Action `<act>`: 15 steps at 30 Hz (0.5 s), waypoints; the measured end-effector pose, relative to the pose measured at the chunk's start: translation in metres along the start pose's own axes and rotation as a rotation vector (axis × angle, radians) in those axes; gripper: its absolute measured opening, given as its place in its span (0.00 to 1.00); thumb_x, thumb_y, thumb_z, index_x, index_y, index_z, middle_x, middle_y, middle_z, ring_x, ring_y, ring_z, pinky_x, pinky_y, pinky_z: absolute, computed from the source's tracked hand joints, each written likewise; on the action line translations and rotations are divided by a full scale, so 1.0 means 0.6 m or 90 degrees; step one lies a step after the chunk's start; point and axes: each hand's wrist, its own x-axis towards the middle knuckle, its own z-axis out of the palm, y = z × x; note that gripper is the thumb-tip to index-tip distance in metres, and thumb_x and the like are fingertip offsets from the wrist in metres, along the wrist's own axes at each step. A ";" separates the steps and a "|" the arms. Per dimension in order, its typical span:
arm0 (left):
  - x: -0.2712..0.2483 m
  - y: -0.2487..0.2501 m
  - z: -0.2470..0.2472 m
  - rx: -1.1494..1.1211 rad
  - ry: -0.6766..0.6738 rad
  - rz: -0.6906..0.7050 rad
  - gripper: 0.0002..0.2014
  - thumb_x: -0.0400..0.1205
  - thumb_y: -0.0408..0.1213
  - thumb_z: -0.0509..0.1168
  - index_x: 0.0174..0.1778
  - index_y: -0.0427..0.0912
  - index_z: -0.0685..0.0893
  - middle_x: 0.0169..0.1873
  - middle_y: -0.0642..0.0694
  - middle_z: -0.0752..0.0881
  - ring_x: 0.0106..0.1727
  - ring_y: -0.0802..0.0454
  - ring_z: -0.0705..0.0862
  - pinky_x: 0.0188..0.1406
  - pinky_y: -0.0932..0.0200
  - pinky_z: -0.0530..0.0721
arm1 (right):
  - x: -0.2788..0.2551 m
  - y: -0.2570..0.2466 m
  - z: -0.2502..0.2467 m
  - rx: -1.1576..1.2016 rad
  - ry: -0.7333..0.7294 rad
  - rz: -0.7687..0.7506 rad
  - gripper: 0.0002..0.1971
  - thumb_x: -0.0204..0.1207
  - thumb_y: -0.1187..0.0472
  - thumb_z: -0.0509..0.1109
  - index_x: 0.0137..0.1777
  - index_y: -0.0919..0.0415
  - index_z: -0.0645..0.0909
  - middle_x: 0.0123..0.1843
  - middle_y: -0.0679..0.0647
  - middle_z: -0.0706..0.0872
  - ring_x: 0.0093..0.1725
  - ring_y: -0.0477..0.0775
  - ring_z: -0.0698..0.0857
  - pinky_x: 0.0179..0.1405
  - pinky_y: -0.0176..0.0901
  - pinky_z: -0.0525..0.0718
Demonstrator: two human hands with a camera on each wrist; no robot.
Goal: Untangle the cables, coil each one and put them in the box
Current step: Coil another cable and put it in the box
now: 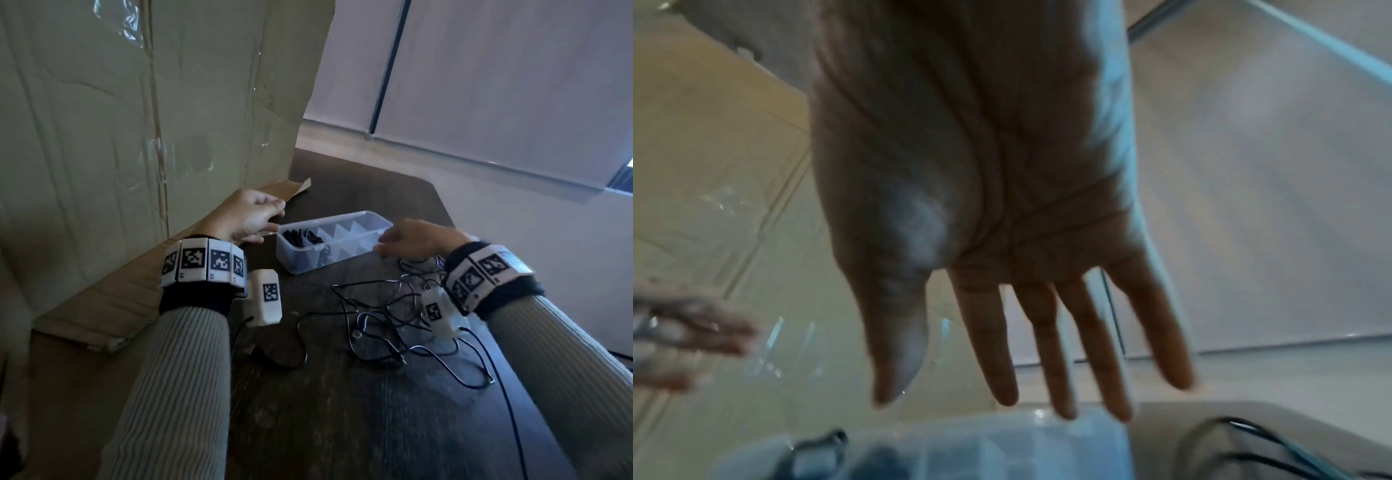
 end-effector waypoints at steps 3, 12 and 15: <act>-0.003 0.009 0.006 0.001 -0.021 0.027 0.12 0.86 0.43 0.60 0.59 0.42 0.82 0.55 0.50 0.85 0.47 0.57 0.86 0.44 0.58 0.84 | -0.049 0.037 0.041 -0.072 -0.199 0.073 0.39 0.74 0.33 0.67 0.83 0.44 0.60 0.82 0.48 0.67 0.79 0.56 0.69 0.71 0.46 0.73; -0.016 0.039 0.042 0.060 -0.093 0.071 0.11 0.85 0.44 0.61 0.59 0.46 0.82 0.60 0.49 0.86 0.52 0.55 0.87 0.54 0.51 0.85 | -0.077 0.031 0.068 0.085 0.080 0.020 0.09 0.66 0.65 0.78 0.35 0.48 0.85 0.38 0.47 0.85 0.42 0.49 0.82 0.39 0.33 0.79; -0.032 0.064 0.064 0.110 -0.140 0.131 0.13 0.83 0.46 0.64 0.60 0.46 0.83 0.57 0.48 0.87 0.53 0.54 0.88 0.53 0.51 0.85 | -0.103 0.017 0.024 0.210 0.255 -0.019 0.07 0.68 0.62 0.80 0.45 0.51 0.93 0.37 0.47 0.89 0.33 0.36 0.82 0.36 0.19 0.75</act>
